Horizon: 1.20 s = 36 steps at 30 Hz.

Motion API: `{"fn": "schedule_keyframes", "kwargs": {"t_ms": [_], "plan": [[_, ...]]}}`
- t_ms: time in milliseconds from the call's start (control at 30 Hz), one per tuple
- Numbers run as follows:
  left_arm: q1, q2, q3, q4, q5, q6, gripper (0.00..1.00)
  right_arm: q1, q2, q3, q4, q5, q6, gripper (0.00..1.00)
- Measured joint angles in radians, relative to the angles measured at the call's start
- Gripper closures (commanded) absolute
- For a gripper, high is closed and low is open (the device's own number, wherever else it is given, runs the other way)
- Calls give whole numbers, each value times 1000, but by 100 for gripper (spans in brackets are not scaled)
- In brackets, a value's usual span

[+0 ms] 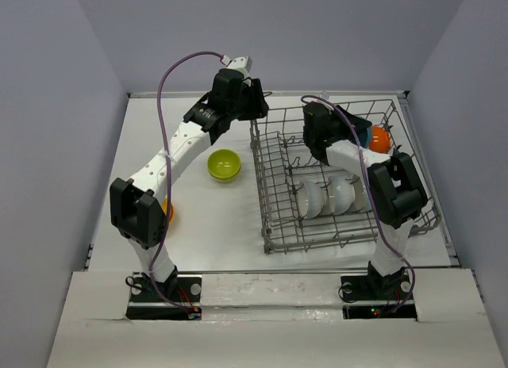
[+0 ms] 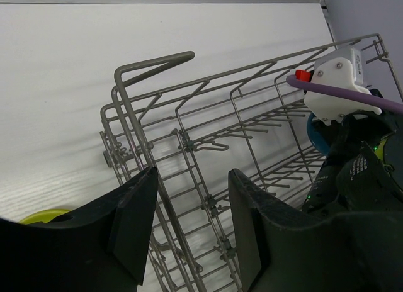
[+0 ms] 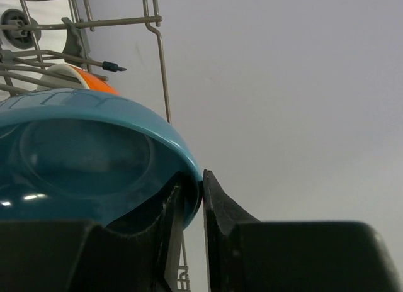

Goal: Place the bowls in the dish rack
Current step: Move the dish rack to the center of the board.

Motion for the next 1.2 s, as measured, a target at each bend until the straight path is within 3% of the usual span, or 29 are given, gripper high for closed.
{"fn": "schedule_keyframes", "kwargs": {"t_ms": [167, 767, 1200], "plan": [[0, 0, 0, 0, 0, 1, 45, 8, 0, 14, 20, -1, -2, 99], [-11, 2, 0, 0, -1, 5, 48, -7, -84, -29, 13, -21, -3, 99], [-71, 51, 3, 10, -148, 42, 48, -7, -93, -41, 15, -25, 0, 99]]}}
